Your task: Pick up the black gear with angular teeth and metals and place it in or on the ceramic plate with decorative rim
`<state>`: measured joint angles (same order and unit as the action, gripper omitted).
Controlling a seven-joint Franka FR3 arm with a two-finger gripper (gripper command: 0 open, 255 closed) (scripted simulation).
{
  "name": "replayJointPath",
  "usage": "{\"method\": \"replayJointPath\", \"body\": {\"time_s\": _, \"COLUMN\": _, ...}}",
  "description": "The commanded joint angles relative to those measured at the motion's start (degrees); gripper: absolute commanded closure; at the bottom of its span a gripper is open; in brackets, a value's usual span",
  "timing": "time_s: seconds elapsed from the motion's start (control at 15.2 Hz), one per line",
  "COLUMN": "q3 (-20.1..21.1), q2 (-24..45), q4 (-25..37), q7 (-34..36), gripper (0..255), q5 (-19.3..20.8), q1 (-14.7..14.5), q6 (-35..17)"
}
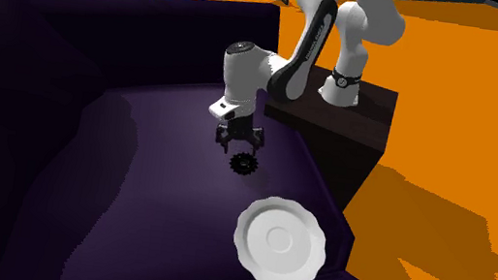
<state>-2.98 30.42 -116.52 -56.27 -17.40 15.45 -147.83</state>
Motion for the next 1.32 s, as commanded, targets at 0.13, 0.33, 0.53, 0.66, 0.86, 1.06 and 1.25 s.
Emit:
{"method": "replayJointPath", "body": {"time_s": 0.13, "q3": 10.5, "q2": -5.4, "q4": -13.6, "q7": -20.5, "gripper": 0, "q5": -14.4, "q1": 13.1, "q6": -12.5}}
{"method": "replayJointPath", "body": {"time_s": 0.33, "q3": 15.4, "q2": -5.2, "q4": -15.9, "q7": -28.2, "gripper": 0, "q5": -20.1, "q1": 18.5, "q6": -15.6}}
{"method": "replayJointPath", "body": {"time_s": 0.53, "q3": 16.0, "q2": -2.5, "q4": -14.7, "q7": -28.8, "gripper": 0, "q5": -20.6, "q1": 18.6, "q6": -17.3}}
{"method": "replayJointPath", "body": {"time_s": 0.66, "q3": 16.5, "q2": -0.7, "q4": -13.8, "q7": -29.2, "gripper": 0, "q5": -21.0, "q1": 18.6, "q6": -18.3}}
{"method": "replayJointPath", "body": {"time_s": 0.86, "q3": 16.8, "q2": 0.7, "q4": -13.2, "q7": -29.5, "gripper": 0, "q5": -21.2, "q1": 18.6, "q6": -19.2}}
{"method": "replayJointPath", "body": {"time_s": 1.06, "q3": 16.8, "q2": 0.7, "q4": -13.2, "q7": -29.5, "gripper": 0, "q5": -21.2, "q1": 18.6, "q6": -19.2}}
{"method": "replayJointPath", "body": {"time_s": 1.25, "q3": 16.8, "q2": 0.7, "q4": -13.2, "q7": -29.5, "gripper": 0, "q5": -21.2, "q1": 18.6, "q6": -19.1}}
